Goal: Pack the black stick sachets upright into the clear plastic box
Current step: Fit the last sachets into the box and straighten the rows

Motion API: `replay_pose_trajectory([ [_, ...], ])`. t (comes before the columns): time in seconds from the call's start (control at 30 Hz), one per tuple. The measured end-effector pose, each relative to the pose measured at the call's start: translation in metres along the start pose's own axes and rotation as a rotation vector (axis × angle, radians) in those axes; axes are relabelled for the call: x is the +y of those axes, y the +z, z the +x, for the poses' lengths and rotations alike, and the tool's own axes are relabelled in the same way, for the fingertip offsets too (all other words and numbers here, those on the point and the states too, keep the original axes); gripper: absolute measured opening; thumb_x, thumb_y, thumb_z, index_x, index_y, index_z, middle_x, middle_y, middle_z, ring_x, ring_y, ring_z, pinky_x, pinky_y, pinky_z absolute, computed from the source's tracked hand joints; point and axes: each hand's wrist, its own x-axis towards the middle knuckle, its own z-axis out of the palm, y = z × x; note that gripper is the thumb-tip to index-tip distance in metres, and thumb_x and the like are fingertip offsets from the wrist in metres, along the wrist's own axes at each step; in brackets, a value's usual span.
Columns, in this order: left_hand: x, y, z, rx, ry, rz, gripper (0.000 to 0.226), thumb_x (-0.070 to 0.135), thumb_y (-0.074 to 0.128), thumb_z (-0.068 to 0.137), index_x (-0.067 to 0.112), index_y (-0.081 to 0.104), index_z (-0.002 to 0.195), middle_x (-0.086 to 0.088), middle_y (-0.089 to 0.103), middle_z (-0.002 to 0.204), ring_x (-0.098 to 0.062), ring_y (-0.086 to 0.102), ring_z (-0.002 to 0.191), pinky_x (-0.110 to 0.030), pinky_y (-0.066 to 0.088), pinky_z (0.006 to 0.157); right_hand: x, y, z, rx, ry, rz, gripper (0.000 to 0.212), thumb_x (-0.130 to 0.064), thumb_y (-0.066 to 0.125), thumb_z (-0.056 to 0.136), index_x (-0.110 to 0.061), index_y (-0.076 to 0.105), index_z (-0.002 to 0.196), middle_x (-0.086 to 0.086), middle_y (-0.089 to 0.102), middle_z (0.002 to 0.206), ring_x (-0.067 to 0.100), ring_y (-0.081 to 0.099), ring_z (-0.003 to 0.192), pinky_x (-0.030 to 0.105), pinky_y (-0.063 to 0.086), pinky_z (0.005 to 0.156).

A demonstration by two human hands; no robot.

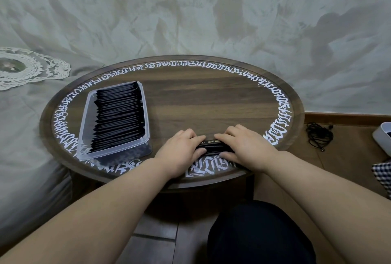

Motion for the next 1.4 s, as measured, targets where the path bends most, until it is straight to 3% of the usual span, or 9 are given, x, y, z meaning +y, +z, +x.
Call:
replay_pose_trajectory([
  [0.13,-0.002,-0.001,0.0,0.0,0.014,-0.005,0.049,0.046,0.039,0.099,0.029,0.037,0.145,0.004,0.044,0.124,-0.017,0.039,0.115,-0.032,0.037,0.097,0.0,-0.001,0.006,0.004,-0.035,-0.023,0.045,-0.044,0.046,0.096,-0.026,0.045,0.137,0.001,0.048,0.12,0.02,0.043,0.113,0.029,0.036,0.092],
  [0.3,-0.006,0.0,-0.002,-0.023,0.037,0.023,0.072,0.059,0.048,0.09,0.026,0.025,0.151,0.004,0.04,0.13,-0.016,0.036,0.12,-0.031,0.035,0.101,0.0,0.002,0.01,0.004,-0.021,0.0,0.041,-0.042,0.044,0.097,-0.023,0.047,0.134,0.002,0.049,0.118,0.02,0.044,0.113,0.027,0.035,0.089],
  [0.43,-0.008,0.001,0.002,0.061,0.068,0.05,0.063,0.042,0.048,0.097,0.026,0.021,0.151,0.001,0.046,0.129,-0.018,0.042,0.117,-0.03,0.037,0.095,0.002,0.0,0.016,-0.003,0.033,0.092,0.038,-0.038,0.043,0.098,-0.02,0.05,0.131,0.004,0.054,0.114,0.022,0.05,0.11,0.029,0.036,0.087],
  [0.6,-0.012,0.005,0.007,0.098,0.065,0.079,0.046,0.036,0.044,0.099,0.025,0.037,0.143,0.0,0.049,0.123,-0.022,0.046,0.111,-0.035,0.042,0.091,0.002,0.0,0.017,0.026,0.09,0.253,0.037,-0.037,0.048,0.096,-0.021,0.045,0.129,0.0,0.052,0.12,0.019,0.05,0.111,0.032,0.039,0.09],
  [0.77,-0.016,0.002,0.015,0.084,-0.008,-0.053,0.037,0.039,0.044,0.099,0.032,0.048,0.134,0.007,0.041,0.125,-0.016,0.037,0.115,-0.036,0.034,0.098,0.012,0.004,0.014,0.075,0.068,0.087,0.041,-0.051,0.055,0.089,-0.023,0.05,0.118,-0.005,0.05,0.116,0.015,0.041,0.106,0.028,0.037,0.09],
  [1.0,-0.017,-0.002,0.016,0.087,-0.08,-0.19,0.048,0.031,0.056,0.094,0.026,0.04,0.14,0.005,0.047,0.136,-0.017,0.038,0.126,-0.039,0.034,0.106,0.013,0.005,0.018,0.115,0.127,0.201,0.07,-0.04,0.061,0.089,-0.024,0.026,0.147,0.0,0.047,0.13,0.02,0.039,0.121,0.03,0.032,0.102],
  [1.2,-0.003,0.007,0.02,0.106,-0.066,-0.254,0.049,0.019,0.053,0.094,0.023,0.038,0.14,0.004,0.042,0.136,-0.016,0.036,0.126,-0.037,0.027,0.105,0.0,0.021,0.026,0.083,0.096,0.321,0.064,-0.022,0.056,0.093,-0.016,0.025,0.148,0.004,0.037,0.144,0.02,0.03,0.135,0.03,0.022,0.111],
  [1.3,0.001,0.009,0.023,0.129,-0.08,-0.334,0.049,0.015,0.054,0.093,0.021,0.039,0.139,0.001,0.043,0.135,-0.018,0.038,0.127,-0.039,0.028,0.109,0.0,0.018,0.029,0.112,0.123,0.455,0.058,-0.012,0.053,0.091,-0.012,0.031,0.145,0.007,0.037,0.143,0.02,0.032,0.134,0.024,0.022,0.11],
  [1.4,-0.005,0.007,0.022,0.154,-0.128,-0.348,0.045,0.015,0.053,0.094,0.02,0.041,0.137,0.0,0.044,0.135,-0.018,0.039,0.126,-0.04,0.029,0.109,0.011,0.015,0.026,0.128,0.154,0.424,0.05,-0.014,0.049,0.094,-0.013,0.036,0.143,0.005,0.041,0.138,0.02,0.036,0.129,0.023,0.024,0.107],
])
